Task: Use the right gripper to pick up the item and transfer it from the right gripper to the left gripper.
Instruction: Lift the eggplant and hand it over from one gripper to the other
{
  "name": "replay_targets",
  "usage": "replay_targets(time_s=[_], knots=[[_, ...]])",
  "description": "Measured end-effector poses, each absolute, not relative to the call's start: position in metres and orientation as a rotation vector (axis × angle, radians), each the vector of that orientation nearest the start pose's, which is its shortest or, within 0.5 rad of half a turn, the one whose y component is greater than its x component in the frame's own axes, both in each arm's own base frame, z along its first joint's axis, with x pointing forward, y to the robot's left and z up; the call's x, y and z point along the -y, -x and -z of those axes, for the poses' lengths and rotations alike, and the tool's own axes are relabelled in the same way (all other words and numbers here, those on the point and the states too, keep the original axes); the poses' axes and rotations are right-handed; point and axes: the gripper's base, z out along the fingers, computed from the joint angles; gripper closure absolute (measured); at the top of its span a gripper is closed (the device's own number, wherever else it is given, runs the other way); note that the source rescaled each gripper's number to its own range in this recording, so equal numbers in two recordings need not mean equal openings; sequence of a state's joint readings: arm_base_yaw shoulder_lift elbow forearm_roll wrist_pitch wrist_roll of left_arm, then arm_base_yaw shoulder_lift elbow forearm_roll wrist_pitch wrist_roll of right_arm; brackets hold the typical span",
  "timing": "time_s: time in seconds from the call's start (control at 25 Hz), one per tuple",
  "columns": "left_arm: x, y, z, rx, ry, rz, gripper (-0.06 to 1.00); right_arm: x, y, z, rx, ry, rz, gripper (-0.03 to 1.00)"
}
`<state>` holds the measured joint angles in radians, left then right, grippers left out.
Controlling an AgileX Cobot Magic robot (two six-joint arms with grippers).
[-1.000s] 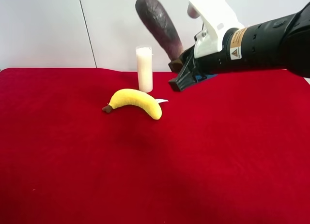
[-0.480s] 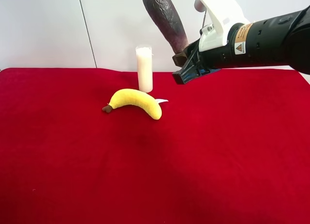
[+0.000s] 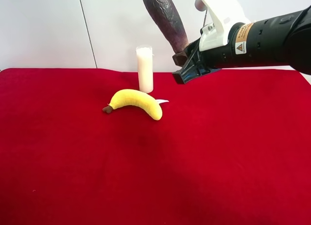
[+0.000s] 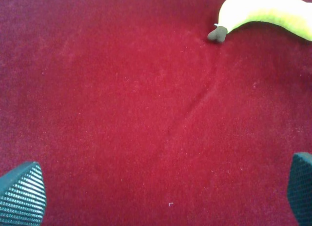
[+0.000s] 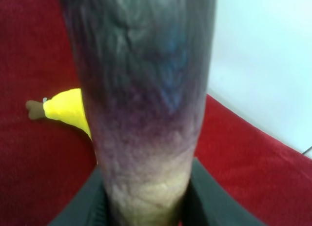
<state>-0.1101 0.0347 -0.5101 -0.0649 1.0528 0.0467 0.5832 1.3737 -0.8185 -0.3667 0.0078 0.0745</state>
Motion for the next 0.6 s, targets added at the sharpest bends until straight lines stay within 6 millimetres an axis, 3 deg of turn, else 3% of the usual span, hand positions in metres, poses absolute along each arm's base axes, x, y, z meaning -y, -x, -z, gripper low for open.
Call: replay_targets(time_s=[0.6], knots=[[0.0051, 0.0009, -0.2810, -2.055, -0.163, 0.117, -0.06, -0.1633, -0.2482, -0.2722, -1.860, 0.867, -0.179, 0.97]])
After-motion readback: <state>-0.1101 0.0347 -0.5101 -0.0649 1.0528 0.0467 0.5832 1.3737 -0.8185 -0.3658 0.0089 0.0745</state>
